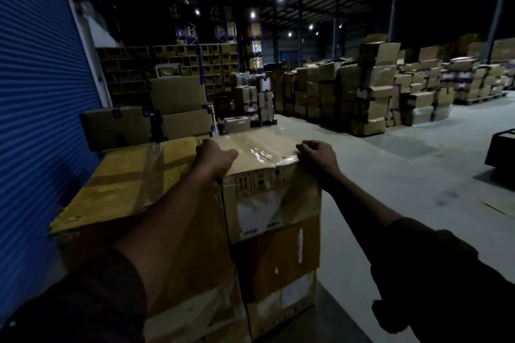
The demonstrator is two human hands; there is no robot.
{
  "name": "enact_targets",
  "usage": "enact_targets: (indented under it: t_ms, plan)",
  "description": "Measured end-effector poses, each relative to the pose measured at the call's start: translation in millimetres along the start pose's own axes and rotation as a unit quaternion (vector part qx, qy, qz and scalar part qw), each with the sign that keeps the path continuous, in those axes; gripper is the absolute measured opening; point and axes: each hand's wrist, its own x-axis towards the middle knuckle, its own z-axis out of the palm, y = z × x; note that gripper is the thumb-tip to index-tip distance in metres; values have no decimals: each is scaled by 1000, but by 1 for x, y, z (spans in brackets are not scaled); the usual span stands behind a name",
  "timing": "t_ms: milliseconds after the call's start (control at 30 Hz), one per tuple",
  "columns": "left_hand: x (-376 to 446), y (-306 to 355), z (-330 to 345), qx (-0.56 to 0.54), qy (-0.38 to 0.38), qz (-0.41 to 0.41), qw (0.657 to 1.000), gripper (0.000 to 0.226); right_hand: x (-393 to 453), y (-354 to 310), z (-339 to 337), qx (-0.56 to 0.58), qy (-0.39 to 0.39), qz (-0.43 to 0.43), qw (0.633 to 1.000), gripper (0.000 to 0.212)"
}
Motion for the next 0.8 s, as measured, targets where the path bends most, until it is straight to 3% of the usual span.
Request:
enact_targets:
  t_ms: [167, 267, 333, 500, 600, 667, 800]
  plan:
    - [-4, 4, 10, 128, -1, 67, 990, 59, -2, 15, 8, -67, -6, -13, 998, 39]
    - [-12, 4, 7, 164, 25, 97, 981, 62, -12, 7, 12, -214, 88, -140, 963, 32]
    - [-22, 1, 0, 211, 42, 129, 968, 66, -24, -2, 18, -243, 102, -226, 938, 27]
    - [-52, -28, -9, 383, 13, 202, 901, 58, -51, -5, 51, -300, -37, -328, 895, 26]
    - [-59, -39, -1, 456, 73, 269, 845, 48, -59, -1, 62, -328, -37, -341, 880, 43]
    - [-61, -40, 1, 464, 92, 284, 834, 42, -63, -6, 62, -340, -38, -332, 879, 46]
    - [-67, -46, -1, 396, 109, 337, 847, 31, -78, -13, 60, -339, -70, -322, 881, 36]
